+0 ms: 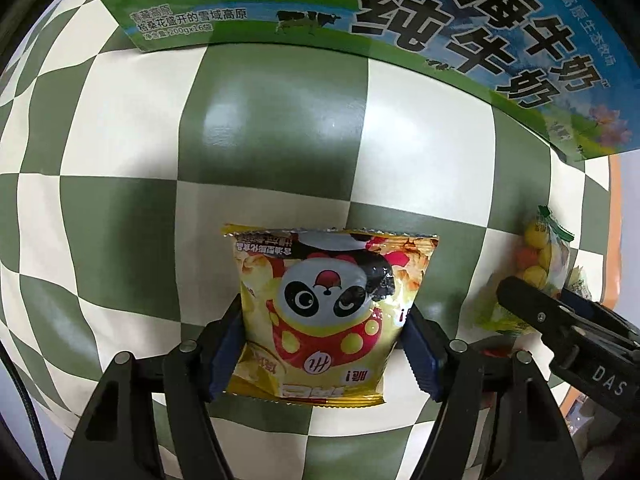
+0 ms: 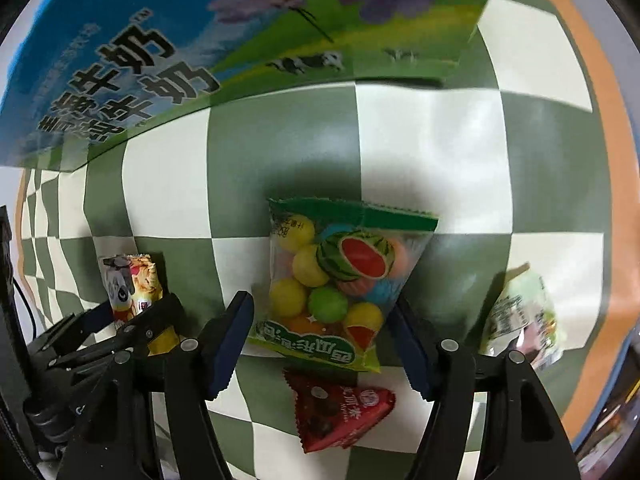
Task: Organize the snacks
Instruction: 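Carry panda bag and candy bag into the box and open both tools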
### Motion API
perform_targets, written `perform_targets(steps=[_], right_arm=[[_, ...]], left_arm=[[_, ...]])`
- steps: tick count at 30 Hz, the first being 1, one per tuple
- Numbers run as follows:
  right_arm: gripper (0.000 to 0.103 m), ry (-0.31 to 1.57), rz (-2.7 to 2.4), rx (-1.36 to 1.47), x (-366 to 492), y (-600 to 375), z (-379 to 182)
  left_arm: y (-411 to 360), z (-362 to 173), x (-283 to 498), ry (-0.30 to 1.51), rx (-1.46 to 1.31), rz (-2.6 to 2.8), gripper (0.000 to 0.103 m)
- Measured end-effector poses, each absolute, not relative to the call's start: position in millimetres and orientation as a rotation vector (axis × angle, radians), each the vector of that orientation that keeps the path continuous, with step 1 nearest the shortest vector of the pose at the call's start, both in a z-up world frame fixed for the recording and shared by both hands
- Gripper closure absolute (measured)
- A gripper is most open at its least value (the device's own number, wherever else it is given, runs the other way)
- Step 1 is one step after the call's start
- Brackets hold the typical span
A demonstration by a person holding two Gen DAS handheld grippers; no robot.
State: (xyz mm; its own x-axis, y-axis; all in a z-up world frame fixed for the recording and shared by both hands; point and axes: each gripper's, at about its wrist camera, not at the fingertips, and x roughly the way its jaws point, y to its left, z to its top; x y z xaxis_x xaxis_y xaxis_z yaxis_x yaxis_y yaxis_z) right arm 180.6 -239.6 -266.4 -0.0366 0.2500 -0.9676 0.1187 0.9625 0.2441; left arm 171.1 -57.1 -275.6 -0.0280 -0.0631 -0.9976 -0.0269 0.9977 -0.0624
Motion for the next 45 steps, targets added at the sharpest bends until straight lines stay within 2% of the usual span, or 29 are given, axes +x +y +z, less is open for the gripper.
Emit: perform_targets(steps=[3, 5, 10, 17, 23, 29, 33, 37, 45], right_arm=[[0.033, 1.591, 0.079, 0.33, 182, -254, -265], [0.048, 1.575, 0.056, 0.339, 178, -257, -265], [0.05, 1.553, 0.088, 0.285, 163, -253, -254], [0.05, 1.504, 0.183, 0.321, 144, -248, -210], [0.05, 1.407, 0.27, 0.342, 143, -257, -144], [0.05, 1.292, 0.309, 0.394, 178, -265, -69], [0.05, 1.224, 0.267, 0.348, 234, -261, -49], [0.05, 1.229, 0.222, 0.298, 300, -261, -54], [0.05, 1.363, 0.189, 0.236, 411, -234, -125]], left_arm=[[-47, -268, 169, 1.582, -0.061, -0.025, 0.038], [-48, -260, 162, 1.578, -0.059, -0.031, 0.041], [-41, -237, 155, 1.567, -0.101, -0.054, 0.049], [-35, -181, 154, 1.511, -0.128, -0.137, 0.05], [-36, -111, 175, 1.418, -0.234, -0.248, 0.05], [-54, -59, 243, 1.343, -0.278, -0.337, 0.05], [-71, -58, 316, 1.344, -0.242, -0.323, 0.05], [-79, -84, 396, 1.424, -0.215, -0.302, 0.05], [-83, -156, 472, 1.576, -0.142, -0.222, 0.05]])
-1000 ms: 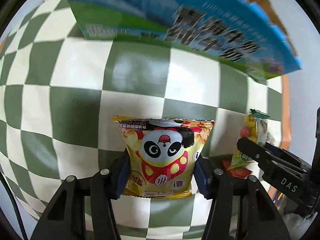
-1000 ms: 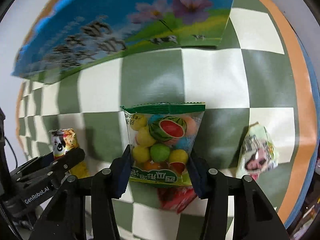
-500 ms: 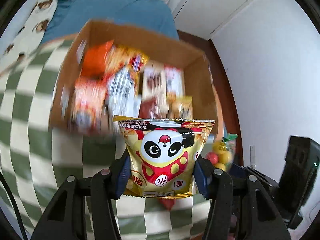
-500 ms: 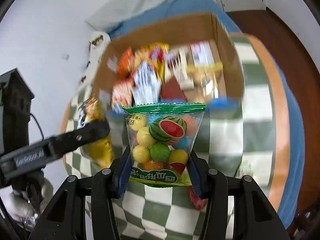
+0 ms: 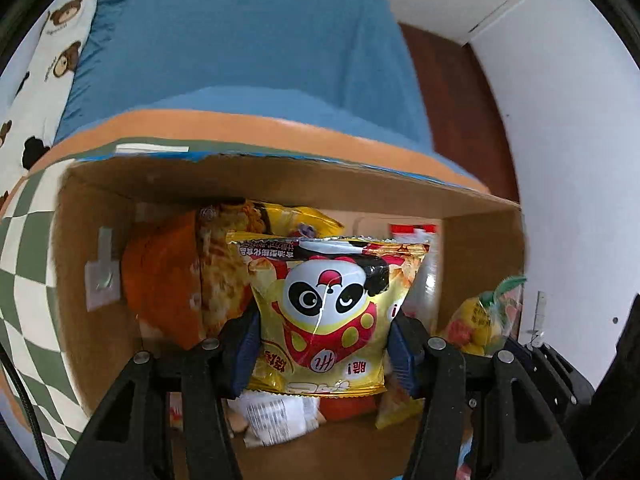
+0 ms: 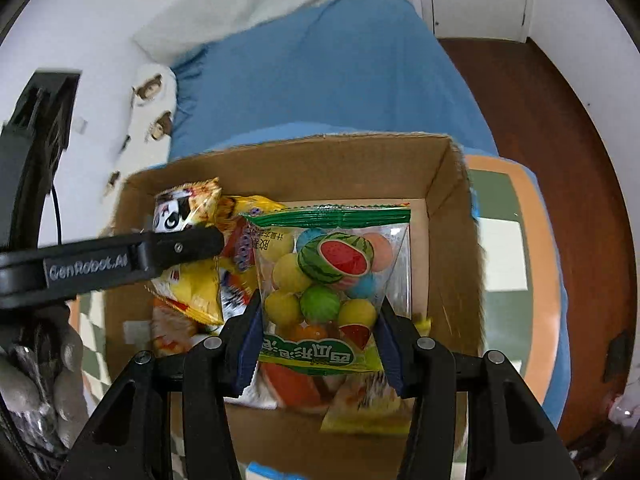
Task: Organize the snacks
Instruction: 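Carry panda bag and candy bag into the box and open both tools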
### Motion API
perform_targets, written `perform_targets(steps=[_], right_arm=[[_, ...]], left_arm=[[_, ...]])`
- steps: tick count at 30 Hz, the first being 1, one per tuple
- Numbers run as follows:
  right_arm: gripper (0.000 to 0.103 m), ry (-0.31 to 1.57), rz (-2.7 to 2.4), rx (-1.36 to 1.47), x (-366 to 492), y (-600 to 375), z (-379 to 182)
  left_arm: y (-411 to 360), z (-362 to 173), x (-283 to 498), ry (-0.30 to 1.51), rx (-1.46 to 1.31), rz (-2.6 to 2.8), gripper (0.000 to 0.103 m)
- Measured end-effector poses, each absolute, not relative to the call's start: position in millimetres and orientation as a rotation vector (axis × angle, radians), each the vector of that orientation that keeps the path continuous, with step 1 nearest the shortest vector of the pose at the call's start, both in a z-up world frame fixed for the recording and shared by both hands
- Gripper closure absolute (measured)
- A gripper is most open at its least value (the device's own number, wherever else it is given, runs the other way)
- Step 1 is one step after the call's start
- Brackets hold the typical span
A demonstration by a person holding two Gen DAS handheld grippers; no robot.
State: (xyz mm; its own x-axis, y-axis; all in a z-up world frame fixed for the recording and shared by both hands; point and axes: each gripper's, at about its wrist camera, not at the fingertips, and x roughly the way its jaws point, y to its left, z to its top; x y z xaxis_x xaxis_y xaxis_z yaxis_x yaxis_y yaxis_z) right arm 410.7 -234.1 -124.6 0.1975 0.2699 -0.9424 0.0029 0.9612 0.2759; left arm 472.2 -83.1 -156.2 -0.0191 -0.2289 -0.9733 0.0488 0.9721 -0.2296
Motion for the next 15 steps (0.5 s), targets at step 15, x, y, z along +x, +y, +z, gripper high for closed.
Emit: perform_targets(steps=[15], right_arm=[[0.023, 1.53, 0.178, 0.226, 415, -224, -182]], left_arm=[[-82, -179, 477, 1.58, -0.1, -0.176, 0.014]])
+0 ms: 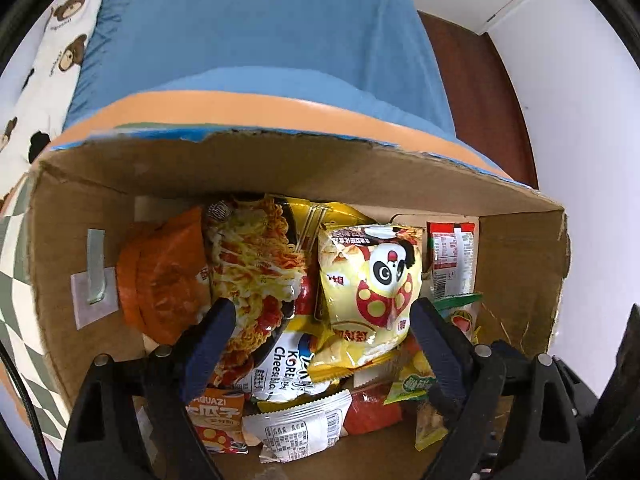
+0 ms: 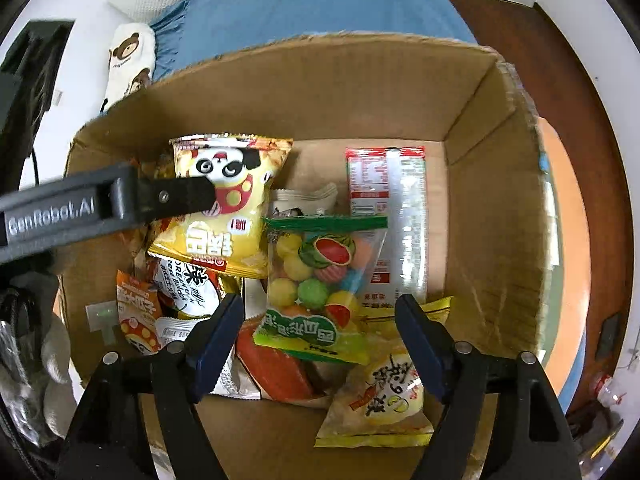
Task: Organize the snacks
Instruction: 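Carry panda bag and candy bag into the box and open both tools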
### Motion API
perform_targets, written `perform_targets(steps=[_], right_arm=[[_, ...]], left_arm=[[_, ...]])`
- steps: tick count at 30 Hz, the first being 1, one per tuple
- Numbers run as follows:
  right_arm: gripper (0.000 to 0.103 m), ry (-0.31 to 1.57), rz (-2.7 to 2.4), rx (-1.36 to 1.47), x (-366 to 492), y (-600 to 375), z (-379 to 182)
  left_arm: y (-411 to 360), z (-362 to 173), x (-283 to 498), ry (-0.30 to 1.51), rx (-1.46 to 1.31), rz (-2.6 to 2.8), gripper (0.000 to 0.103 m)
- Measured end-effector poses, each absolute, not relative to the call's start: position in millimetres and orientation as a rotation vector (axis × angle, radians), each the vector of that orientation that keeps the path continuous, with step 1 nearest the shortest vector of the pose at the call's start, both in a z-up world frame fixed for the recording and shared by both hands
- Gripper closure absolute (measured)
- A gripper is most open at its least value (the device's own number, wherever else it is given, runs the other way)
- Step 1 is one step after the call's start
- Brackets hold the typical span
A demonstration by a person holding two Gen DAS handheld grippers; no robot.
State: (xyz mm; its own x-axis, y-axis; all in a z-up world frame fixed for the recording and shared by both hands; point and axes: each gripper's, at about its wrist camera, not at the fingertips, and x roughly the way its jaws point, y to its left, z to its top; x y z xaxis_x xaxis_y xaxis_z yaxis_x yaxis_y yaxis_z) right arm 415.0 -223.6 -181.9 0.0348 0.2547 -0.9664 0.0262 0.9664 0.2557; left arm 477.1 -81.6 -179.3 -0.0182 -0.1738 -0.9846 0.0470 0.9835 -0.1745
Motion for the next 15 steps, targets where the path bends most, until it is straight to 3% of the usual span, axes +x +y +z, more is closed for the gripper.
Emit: perform_targets(steps=[3, 5, 10, 15], right_arm=[[0.021, 1.494, 0.161, 0.216, 409, -229, -168], [0.014, 1.465, 0.148, 0.208, 400, -236, -158], [0.006, 1.399, 0.105, 0.198, 379, -248, -124], [0.005, 1.343, 0.07, 0.197, 353, -258, -106]], left_arm=[[-83, -165, 469, 1.528, -0.088, -0.17, 0.014], [-83, -153, 463, 1.492, -0.086, -0.169, 0.014], [-79, -118, 429, 1.384, -0.046, -0.158, 0.014], [-73, -94, 392, 1.263, -0.009, -0.132, 0.014]])
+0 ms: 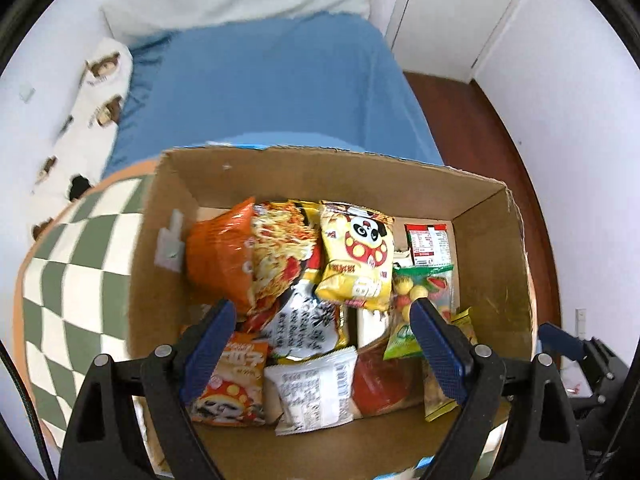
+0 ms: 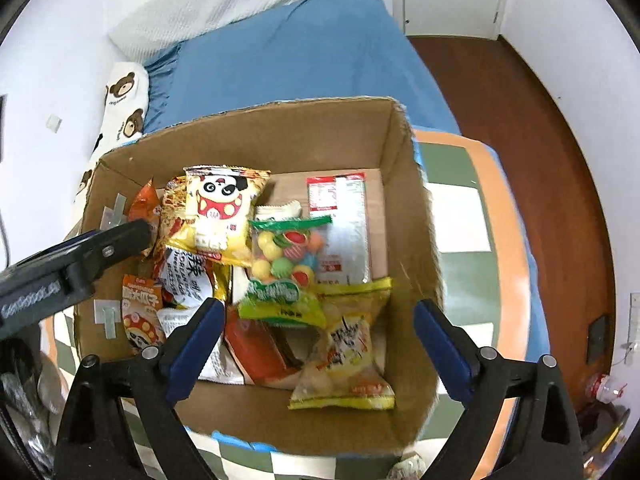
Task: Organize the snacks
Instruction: 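Carry panda bag and candy bag into the box and open both tools, then grasp the red triangular packet with left tool while right tool grasps small white packet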
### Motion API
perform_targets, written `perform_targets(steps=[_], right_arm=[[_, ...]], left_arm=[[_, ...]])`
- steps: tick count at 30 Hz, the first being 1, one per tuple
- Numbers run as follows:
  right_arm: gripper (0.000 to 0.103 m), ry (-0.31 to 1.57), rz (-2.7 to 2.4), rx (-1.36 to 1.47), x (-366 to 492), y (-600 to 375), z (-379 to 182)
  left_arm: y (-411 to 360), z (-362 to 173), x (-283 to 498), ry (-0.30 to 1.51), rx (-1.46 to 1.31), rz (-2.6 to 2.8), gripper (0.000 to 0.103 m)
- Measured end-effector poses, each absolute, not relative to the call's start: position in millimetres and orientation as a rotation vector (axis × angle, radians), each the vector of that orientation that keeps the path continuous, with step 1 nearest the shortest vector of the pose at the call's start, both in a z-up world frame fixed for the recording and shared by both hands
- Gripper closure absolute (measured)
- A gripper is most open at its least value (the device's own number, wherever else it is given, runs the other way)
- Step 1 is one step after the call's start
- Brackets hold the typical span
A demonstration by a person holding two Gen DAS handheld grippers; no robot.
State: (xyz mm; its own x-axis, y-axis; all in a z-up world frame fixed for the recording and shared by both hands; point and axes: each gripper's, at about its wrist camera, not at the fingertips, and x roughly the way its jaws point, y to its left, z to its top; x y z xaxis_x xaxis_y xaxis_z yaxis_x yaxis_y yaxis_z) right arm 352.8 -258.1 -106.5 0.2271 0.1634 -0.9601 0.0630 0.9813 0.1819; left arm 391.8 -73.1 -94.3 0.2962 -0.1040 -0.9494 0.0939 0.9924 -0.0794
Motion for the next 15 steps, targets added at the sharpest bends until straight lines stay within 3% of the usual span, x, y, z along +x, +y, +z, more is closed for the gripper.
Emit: perform_targets(steps=[15], right_arm=[[0.005, 1.148, 0.018, 0.133, 275, -252, -60]], left_arm=[[-65, -48, 299, 1.076, 0.015, -0.103, 0.014]])
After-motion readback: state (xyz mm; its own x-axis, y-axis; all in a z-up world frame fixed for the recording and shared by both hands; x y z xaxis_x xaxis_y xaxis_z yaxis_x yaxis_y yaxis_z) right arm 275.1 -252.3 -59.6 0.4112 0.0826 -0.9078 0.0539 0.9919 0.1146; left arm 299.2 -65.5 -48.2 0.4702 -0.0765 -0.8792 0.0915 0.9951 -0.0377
